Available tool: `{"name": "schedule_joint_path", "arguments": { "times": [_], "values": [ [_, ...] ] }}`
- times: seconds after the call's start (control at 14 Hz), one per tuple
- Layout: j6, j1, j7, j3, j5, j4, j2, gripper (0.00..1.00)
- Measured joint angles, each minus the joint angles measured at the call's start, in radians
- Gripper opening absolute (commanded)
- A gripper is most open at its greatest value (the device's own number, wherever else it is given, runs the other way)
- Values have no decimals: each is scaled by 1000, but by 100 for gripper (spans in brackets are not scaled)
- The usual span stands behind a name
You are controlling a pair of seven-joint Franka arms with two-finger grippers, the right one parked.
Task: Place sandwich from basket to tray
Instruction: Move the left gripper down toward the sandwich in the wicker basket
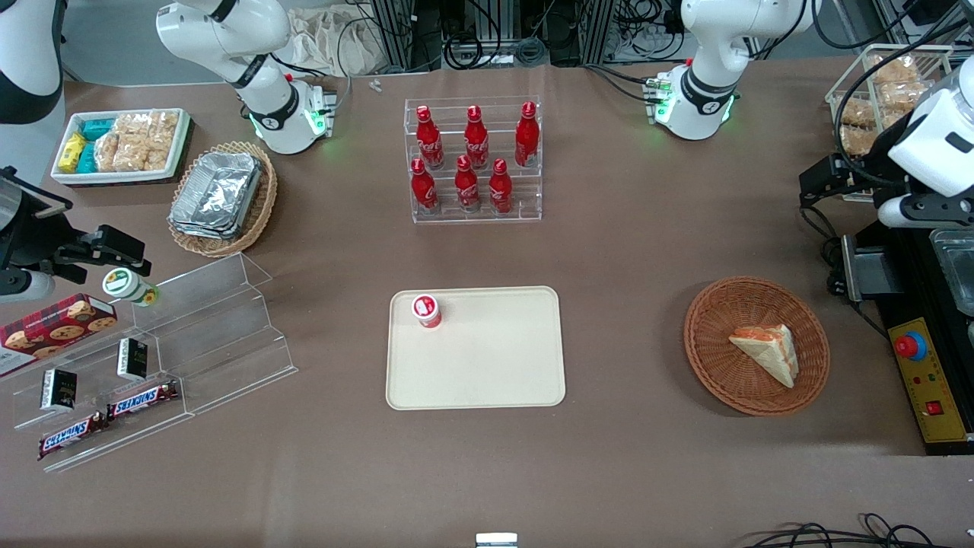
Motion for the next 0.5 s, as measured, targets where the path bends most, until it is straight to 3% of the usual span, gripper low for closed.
{"name": "schedule_joint_path", "arguments": {
  "times": [0.5],
  "values": [
    [4,1,-138,3,19,1,4,100]
  ]
}}
